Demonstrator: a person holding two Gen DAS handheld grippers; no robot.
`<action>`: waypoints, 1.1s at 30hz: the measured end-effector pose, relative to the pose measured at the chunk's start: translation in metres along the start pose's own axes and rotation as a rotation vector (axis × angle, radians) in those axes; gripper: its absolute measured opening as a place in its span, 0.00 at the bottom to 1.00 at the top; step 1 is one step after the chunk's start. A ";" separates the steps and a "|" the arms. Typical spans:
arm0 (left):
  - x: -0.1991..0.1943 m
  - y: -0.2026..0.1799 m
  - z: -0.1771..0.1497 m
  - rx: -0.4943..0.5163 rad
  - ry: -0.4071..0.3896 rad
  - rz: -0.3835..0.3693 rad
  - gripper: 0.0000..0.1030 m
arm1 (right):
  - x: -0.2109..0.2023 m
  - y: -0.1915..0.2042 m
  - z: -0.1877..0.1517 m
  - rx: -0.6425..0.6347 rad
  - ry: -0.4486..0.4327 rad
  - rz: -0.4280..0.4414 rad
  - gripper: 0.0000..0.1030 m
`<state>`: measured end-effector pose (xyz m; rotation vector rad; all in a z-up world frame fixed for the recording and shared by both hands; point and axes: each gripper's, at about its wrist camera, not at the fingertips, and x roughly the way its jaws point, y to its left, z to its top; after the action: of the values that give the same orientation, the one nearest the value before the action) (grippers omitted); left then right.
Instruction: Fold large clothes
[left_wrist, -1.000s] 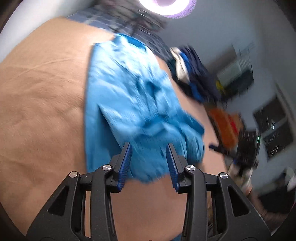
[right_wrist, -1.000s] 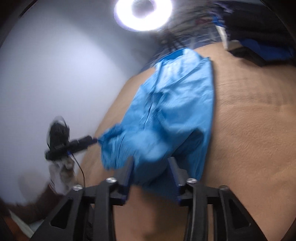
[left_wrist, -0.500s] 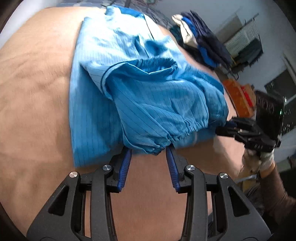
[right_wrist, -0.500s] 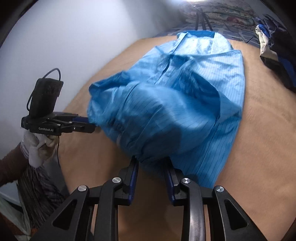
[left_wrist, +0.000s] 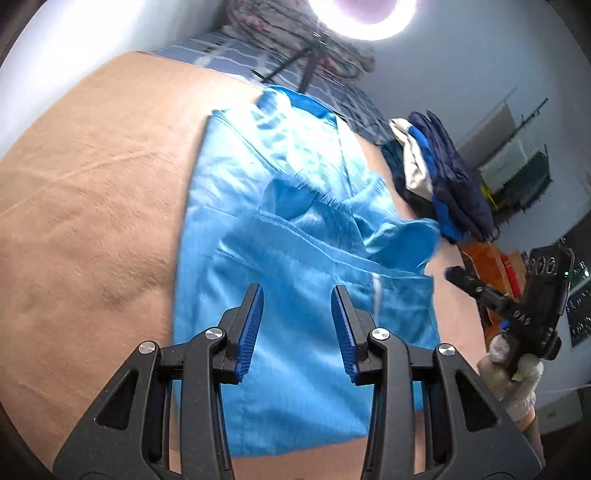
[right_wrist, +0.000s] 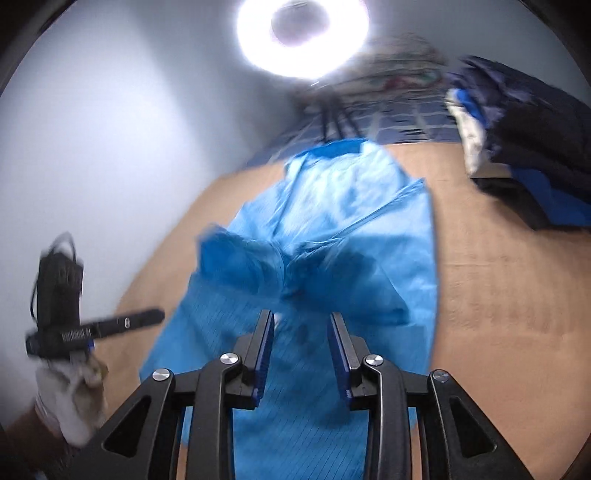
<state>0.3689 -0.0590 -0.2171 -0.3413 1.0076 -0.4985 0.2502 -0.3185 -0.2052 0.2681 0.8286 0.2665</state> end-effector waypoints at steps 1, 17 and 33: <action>-0.002 0.002 0.000 0.005 -0.003 0.011 0.37 | -0.002 -0.006 0.002 0.025 -0.004 0.003 0.36; 0.001 0.045 -0.027 0.015 0.056 0.064 0.41 | -0.009 -0.083 -0.051 0.247 0.161 0.077 0.39; 0.011 0.039 -0.033 0.044 0.107 0.077 0.04 | 0.002 -0.068 -0.057 0.192 0.197 0.085 0.12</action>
<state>0.3543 -0.0336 -0.2607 -0.2378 1.1078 -0.4723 0.2172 -0.3738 -0.2659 0.4628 1.0409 0.2965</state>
